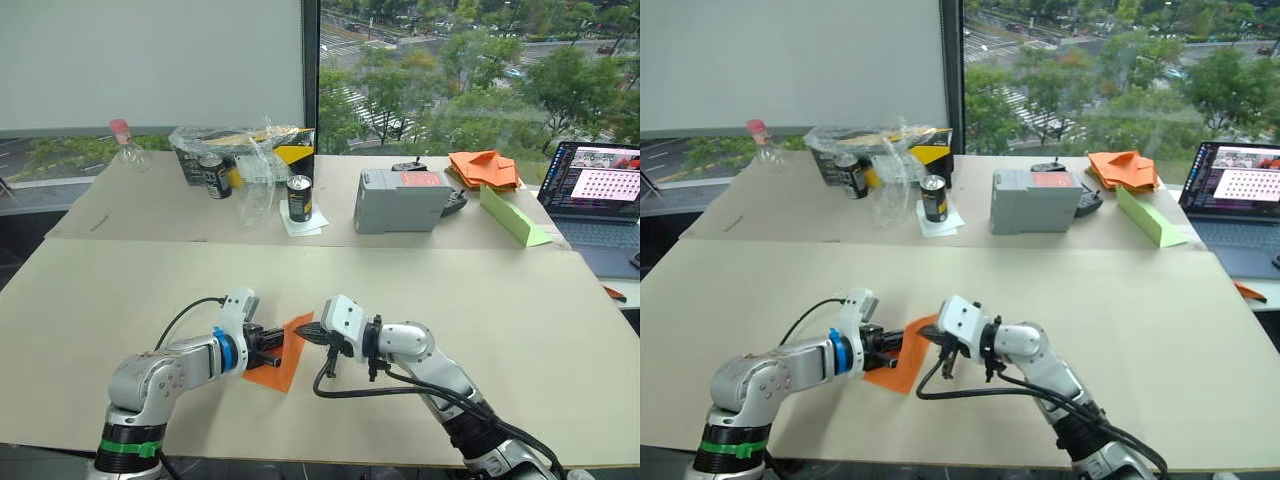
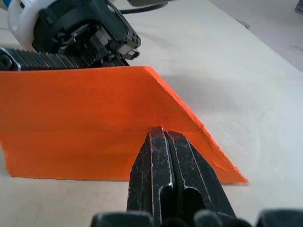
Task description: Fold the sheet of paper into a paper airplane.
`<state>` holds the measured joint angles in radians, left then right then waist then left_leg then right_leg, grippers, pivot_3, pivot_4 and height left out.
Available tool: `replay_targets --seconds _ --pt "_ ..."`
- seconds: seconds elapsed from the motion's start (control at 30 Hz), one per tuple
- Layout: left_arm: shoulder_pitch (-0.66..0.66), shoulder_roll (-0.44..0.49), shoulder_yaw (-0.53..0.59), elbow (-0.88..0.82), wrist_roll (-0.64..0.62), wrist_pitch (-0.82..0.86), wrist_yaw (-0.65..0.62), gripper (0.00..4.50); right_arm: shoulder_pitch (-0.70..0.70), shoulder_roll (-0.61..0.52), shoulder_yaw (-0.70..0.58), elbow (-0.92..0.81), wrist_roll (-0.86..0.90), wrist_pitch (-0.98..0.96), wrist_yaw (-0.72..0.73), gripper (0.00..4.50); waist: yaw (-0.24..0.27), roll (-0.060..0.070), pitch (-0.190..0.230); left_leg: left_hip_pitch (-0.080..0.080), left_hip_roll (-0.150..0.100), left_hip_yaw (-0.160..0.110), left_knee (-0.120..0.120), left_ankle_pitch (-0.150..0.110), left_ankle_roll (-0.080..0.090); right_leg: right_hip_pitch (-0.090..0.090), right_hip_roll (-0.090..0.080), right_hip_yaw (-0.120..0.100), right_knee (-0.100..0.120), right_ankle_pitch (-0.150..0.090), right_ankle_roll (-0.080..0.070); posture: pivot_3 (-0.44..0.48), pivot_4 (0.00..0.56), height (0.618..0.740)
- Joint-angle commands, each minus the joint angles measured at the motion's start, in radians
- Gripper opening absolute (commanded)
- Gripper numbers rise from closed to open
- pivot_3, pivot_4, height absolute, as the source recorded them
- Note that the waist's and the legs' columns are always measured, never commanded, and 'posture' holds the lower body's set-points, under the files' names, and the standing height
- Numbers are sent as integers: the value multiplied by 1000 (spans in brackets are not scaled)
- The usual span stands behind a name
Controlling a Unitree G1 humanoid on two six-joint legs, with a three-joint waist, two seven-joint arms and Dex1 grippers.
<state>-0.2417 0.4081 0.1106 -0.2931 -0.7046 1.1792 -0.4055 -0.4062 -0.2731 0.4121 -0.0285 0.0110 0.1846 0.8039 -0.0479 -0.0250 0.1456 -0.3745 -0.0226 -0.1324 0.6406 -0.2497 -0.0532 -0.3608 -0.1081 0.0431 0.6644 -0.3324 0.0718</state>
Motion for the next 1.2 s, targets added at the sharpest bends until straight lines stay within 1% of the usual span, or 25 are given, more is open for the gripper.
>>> replay_targets --seconds 0.03,0.4,0.87,1.2 --pt "40 34 30 -6 14 16 15 0 -18 10 3 -11 0 -41 4 17 0 0 0 0 0 0 0 0 0 0 0 0 0 0 0 0 150 740" --pt "86 38 90 -19 3 21 34 0 -34 18 21 30 -17 -77 9 17 0 0 0 1 0 0 -1 0 0 0 0 0 1 0 0 0 150 740" --pt "100 28 145 -43 -14 33 65 0 -72 50 45 105 -50 -112 -7 17 0 0 0 1 0 0 -1 0 0 0 0 0 1 0 0 0 150 740" --pt "49 29 237 -23 -48 42 108 0 -81 65 64 150 -116 -113 -27 17 2 0 0 1 0 0 -1 0 0 -1 0 1 1 0 0 0 150 740"
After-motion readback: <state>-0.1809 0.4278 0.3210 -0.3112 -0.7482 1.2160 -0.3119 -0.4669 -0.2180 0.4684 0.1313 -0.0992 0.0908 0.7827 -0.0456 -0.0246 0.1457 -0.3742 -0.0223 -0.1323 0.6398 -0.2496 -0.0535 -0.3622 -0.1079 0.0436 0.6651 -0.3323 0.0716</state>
